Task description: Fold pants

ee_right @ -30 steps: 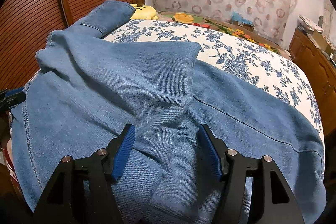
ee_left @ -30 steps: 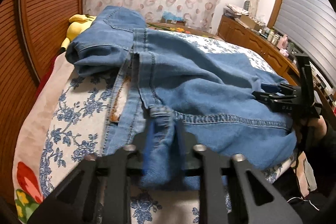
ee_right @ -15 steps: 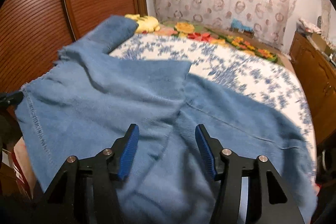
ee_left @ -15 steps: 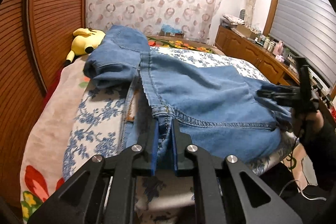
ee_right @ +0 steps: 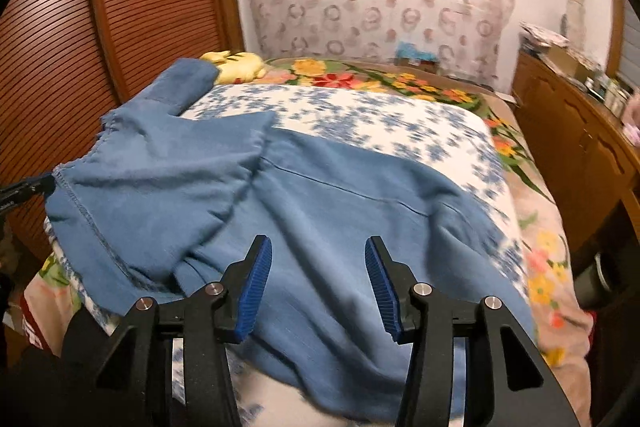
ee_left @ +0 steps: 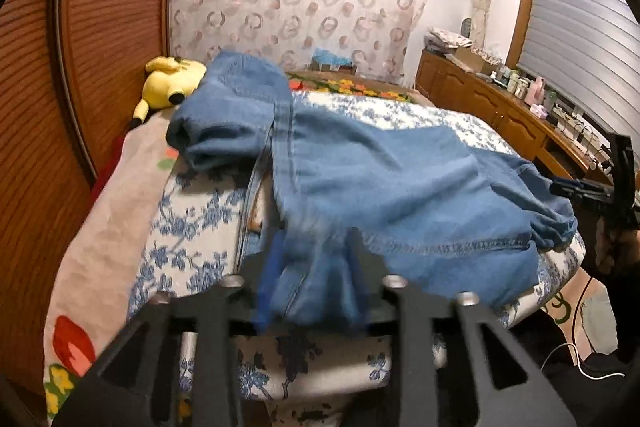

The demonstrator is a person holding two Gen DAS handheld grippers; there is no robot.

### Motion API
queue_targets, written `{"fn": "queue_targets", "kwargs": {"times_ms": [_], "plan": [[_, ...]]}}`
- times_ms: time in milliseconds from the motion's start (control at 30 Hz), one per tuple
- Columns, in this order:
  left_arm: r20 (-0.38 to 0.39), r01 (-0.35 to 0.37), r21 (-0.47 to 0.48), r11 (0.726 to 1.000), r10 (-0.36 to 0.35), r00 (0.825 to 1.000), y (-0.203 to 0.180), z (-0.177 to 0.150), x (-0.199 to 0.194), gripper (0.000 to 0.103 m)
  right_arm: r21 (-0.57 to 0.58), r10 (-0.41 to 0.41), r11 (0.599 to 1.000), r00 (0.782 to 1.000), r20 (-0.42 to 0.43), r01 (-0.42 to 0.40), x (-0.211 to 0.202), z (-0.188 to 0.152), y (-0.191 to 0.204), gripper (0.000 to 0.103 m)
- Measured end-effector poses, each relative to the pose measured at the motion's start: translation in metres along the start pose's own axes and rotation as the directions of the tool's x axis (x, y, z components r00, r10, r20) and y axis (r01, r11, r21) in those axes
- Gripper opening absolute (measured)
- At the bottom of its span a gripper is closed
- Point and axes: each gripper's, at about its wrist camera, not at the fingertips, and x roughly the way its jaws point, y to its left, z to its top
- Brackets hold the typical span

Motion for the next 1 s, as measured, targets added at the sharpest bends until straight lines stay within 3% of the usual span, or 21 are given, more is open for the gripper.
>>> {"fn": "queue_targets", "kwargs": {"times_ms": [67, 133, 167, 700, 1000], "plan": [[0.007, 0.015, 0.010, 1.000, -0.016, 1.000, -0.004, 0.004, 0.000, 0.053, 0.026, -0.015, 1.000, 1.000, 0.003, 0.015, -0.005, -0.007, -0.010, 0.051], [-0.005, 0.023, 0.014, 1.000, -0.023, 1.000, -0.009, 0.009, 0.006, 0.074, 0.043, -0.031, 0.999, 0.999, 0.004, 0.031, -0.008, -0.009, -0.015, 0.051], [-0.006, 0.036, 0.014, 0.999, -0.036, 0.999, -0.013, 0.010, 0.008, 0.077, 0.053, -0.039, 0.998, 0.999, 0.004, 0.039, -0.010, -0.012, -0.019, 0.051], [-0.108, 0.180, 0.147, 0.973, -0.165, 0.980, -0.111, 0.028, 0.068, 0.077, 0.119, -0.172, 0.977, 0.984, -0.041, 0.176, -0.055, -0.044, -0.070, 0.051], [-0.153, 0.197, 0.162, 0.967, -0.173, 0.973, -0.126, 0.021, 0.085, 0.077, 0.133, -0.177, 0.973, 0.979, -0.098, 0.189, -0.044, -0.052, -0.083, 0.050]]}}
